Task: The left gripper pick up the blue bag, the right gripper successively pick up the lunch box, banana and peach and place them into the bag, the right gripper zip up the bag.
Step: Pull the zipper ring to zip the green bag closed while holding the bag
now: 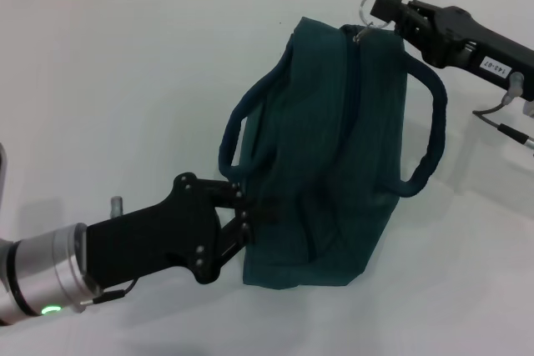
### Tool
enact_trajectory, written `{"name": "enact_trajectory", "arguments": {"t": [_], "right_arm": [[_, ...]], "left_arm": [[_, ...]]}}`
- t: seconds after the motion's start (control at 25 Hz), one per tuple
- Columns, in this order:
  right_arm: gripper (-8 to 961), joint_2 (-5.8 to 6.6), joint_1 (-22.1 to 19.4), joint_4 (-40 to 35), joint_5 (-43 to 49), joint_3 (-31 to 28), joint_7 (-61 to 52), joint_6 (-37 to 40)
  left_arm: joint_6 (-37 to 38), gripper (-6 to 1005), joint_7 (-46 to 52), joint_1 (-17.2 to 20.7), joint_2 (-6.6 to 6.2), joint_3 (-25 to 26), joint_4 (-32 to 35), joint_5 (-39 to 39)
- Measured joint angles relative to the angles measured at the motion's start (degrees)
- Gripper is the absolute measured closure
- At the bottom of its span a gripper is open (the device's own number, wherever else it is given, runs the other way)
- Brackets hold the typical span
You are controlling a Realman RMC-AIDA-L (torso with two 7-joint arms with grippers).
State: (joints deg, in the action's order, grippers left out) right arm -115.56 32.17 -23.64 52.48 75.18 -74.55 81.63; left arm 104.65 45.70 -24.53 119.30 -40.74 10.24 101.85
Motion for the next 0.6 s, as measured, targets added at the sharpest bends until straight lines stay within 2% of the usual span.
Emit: {"name": "enact_trajectory", "arguments": {"t": [0.32, 0.6], "right_arm": [[873, 0.03, -0.9, 0.0, 0.0, -1.3, 0.8, -1.4], [871, -0.51, -3.1, 0.3, 0.1, 0.1, 0.7, 3.5]], "left_arm": [[0.9, 947, 0.0, 1.9, -0.11, -0.4, 1.2, 0.1], [1.1, 947, 0.0, 3.8, -0.07, 0.0, 1.3, -8.0]]}}
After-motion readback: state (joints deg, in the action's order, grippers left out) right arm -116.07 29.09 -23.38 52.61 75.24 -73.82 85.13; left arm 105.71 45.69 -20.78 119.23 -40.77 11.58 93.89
